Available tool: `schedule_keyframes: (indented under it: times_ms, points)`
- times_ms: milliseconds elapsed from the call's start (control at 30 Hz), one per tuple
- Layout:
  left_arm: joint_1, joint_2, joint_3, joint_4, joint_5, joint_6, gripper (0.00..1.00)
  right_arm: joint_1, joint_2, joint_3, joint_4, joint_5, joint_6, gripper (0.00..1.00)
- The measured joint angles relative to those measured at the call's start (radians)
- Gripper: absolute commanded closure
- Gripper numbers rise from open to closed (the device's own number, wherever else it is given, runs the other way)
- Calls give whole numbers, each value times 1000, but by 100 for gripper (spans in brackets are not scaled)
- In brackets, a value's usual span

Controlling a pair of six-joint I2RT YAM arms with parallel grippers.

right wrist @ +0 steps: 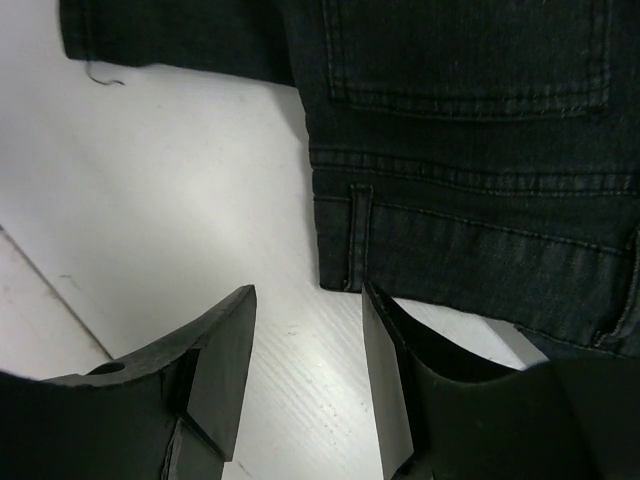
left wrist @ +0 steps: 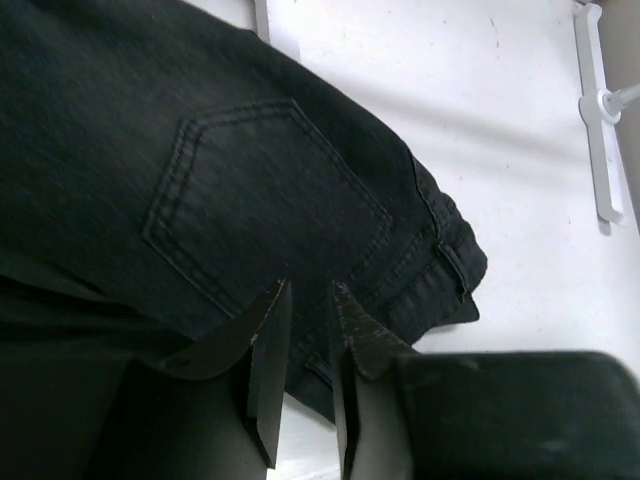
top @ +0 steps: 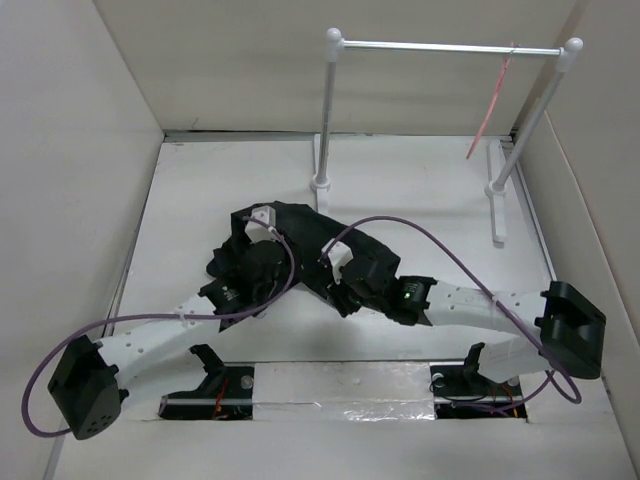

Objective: Place the trousers on the hanger
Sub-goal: Flatten out the trousers at the center of the board.

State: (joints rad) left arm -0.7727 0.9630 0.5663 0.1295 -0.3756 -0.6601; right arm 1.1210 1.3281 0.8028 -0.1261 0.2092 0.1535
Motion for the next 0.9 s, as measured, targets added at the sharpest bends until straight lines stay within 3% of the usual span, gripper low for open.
schedule_keyframes:
  times_ms: [67, 167, 333, 467, 567, 633, 667, 700, 800, 900]
  points:
    - [-77, 5, 7, -21, -89, -36, 72, 0, 34, 0, 8, 8, 0, 47]
    - [-104, -91, -41, -43, -161, -100, 65, 0, 83, 0, 31, 13, -4, 46]
    - [-103, -288, -182, -96, -217, -229, 61, 0, 172, 0, 55, 35, -7, 43]
    - [-102, -262, -229, -153, -220, -333, 53, 0, 230, -2, 83, 61, -5, 42]
    - [-88, -228, -273, -186, -201, -396, 52, 0, 251, -2, 91, 98, 3, 45]
    - [-72, -224, -299, -199, -193, -433, 49, 0, 265, -2, 94, 121, 6, 55]
    - [-61, -224, -314, -201, -187, -450, 48, 0, 274, -2, 94, 135, 9, 63]
    - [-47, -224, -327, -202, -178, -465, 48, 0, 284, -1, 94, 150, 11, 81]
    - [-9, -229, -357, -203, -157, -489, 44, 0, 301, 3, 94, 194, 29, 100]
    - [25, -247, -383, -192, -136, -496, 39, 2, 269, -1, 77, 237, 46, 100]
